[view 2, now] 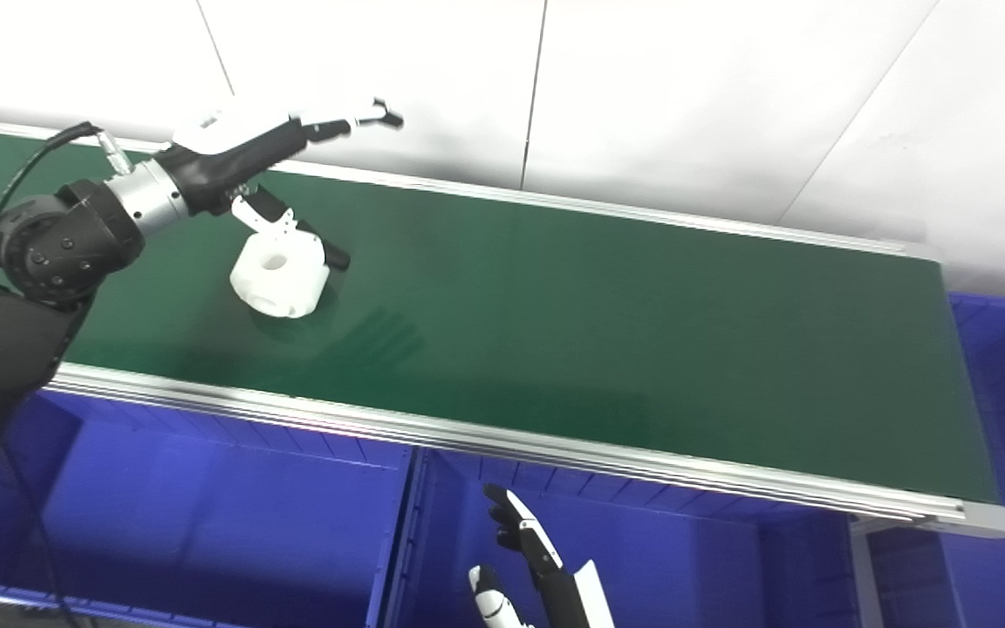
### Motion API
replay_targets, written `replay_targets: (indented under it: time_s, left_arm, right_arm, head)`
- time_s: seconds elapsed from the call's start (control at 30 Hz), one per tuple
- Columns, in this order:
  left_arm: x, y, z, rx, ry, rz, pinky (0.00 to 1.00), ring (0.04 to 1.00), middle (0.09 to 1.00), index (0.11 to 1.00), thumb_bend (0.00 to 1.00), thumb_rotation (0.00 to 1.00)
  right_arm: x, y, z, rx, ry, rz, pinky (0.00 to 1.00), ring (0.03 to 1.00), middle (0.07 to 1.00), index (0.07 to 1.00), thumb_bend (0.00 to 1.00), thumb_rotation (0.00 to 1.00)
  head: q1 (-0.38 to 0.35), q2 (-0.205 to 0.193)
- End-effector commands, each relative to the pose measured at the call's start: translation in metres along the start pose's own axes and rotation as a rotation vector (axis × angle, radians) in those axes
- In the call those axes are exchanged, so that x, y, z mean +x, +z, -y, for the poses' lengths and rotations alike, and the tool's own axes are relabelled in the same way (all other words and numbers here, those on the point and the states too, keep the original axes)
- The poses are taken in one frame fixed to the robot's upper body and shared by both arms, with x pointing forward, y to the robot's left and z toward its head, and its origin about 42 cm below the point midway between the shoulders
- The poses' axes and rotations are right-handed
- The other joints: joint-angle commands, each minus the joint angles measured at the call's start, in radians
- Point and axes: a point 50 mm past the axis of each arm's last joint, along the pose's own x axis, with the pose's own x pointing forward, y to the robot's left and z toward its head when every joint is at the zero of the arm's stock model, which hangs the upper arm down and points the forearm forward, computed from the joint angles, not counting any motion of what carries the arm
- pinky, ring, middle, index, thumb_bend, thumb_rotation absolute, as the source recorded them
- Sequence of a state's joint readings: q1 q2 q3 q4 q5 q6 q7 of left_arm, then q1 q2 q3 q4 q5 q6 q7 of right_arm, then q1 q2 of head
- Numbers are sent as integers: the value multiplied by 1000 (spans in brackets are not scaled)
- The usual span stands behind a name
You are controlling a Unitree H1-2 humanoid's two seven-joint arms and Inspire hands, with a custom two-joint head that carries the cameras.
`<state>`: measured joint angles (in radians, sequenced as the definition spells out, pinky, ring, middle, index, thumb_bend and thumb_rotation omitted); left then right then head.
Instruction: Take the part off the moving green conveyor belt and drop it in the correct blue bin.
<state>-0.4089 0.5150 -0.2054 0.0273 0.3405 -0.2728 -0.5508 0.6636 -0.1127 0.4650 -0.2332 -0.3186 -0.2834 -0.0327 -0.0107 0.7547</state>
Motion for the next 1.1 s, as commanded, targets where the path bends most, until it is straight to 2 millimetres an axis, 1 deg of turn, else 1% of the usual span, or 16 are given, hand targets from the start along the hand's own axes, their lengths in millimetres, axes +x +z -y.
replay_targets:
  time_s: [0.0, 0.07, 0.13, 0.23, 0.3, 0.33, 0.4, 0.43, 0.57, 0.63, 0.67, 0.7, 0.77, 0.97, 1.07]
  left_arm:
    - [1, 2, -21, 21, 5, 22, 888, 945, 986, 907, 924, 484]
    - [1, -1, -17, 8, -29, 11, 961, 977, 998, 928, 944, 524]
    - [2, -5, -12, -19, -61, -5, 984, 993, 1000, 936, 959, 533]
    - [2, -12, -2, -75, -103, -29, 934, 1000, 1000, 950, 987, 518]
    - [2, -16, 4, -113, -133, -37, 927, 1000, 1000, 965, 998, 505]
    - [2, -17, 7, -126, -147, -36, 907, 1000, 1000, 974, 1000, 503]
    - [3, -18, 14, -135, -173, -30, 866, 990, 1000, 978, 1000, 482]
    - [4, -18, 18, -133, -186, -31, 862, 989, 1000, 979, 1000, 480]
    - [10, -20, 37, -101, -220, -46, 830, 977, 1000, 969, 1000, 392]
    - [13, -22, 44, -66, -221, -43, 892, 986, 1000, 962, 1000, 391]
    - [16, -24, 50, -38, -224, -48, 895, 986, 1000, 962, 1000, 391]
    - [18, -26, 54, -15, -227, -54, 946, 993, 1000, 967, 1000, 419]
    - [22, -29, 60, 18, -230, -67, 989, 999, 1000, 976, 1000, 459]
    - [29, -35, 66, 66, -252, -108, 1000, 1000, 1000, 989, 1000, 499]
    - [30, -38, 70, 67, -262, -113, 1000, 1000, 1000, 987, 1000, 485]
  right_arm:
    - [-4, 12, -5, 15, -1, 64, 846, 894, 922, 904, 303, 815]
    - [-5, 13, -5, 10, -3, 65, 842, 892, 921, 903, 302, 812]
    - [-5, 14, -5, 11, -3, 62, 843, 892, 921, 903, 304, 813]
    - [-7, 15, -5, 7, -3, 58, 842, 892, 921, 904, 301, 815]
    - [-7, 16, -5, 11, -4, 58, 843, 892, 921, 904, 306, 819]
    - [-8, 16, -5, 13, -4, 59, 845, 894, 922, 905, 307, 823]
    - [-8, 17, -5, 13, -3, 60, 844, 894, 922, 904, 307, 827]
    - [-9, 17, -6, 11, -1, 61, 844, 894, 922, 904, 307, 828]
    - [-8, 20, -7, 6, 2, 70, 840, 891, 920, 904, 309, 842]
    - [-8, 21, -7, 7, -1, 73, 843, 892, 920, 903, 306, 823]
    - [-8, 21, -7, 7, -1, 73, 843, 892, 920, 903, 305, 822]
    - [-9, 21, -7, 7, 0, 70, 844, 893, 921, 903, 304, 822]
    - [-10, 21, -7, 8, 1, 64, 845, 894, 922, 903, 313, 836]
    - [-11, 22, -8, 11, -5, 64, 844, 893, 921, 903, 314, 840]
    - [-11, 23, -8, 5, -4, 64, 842, 891, 921, 903, 311, 848]
  head:
    - [0, 1]
    - [-2, 3]
    - [-2, 6]
    - [-5, 11]
    - [-2, 13]
    - [-1, 14]
    - [-1, 14]
    - [-1, 14]
    - [-3, 17]
    - [-6, 18]
    - [-6, 17]
    - [-7, 17]
    - [-7, 18]
    - [-8, 21]
    - [-8, 23]
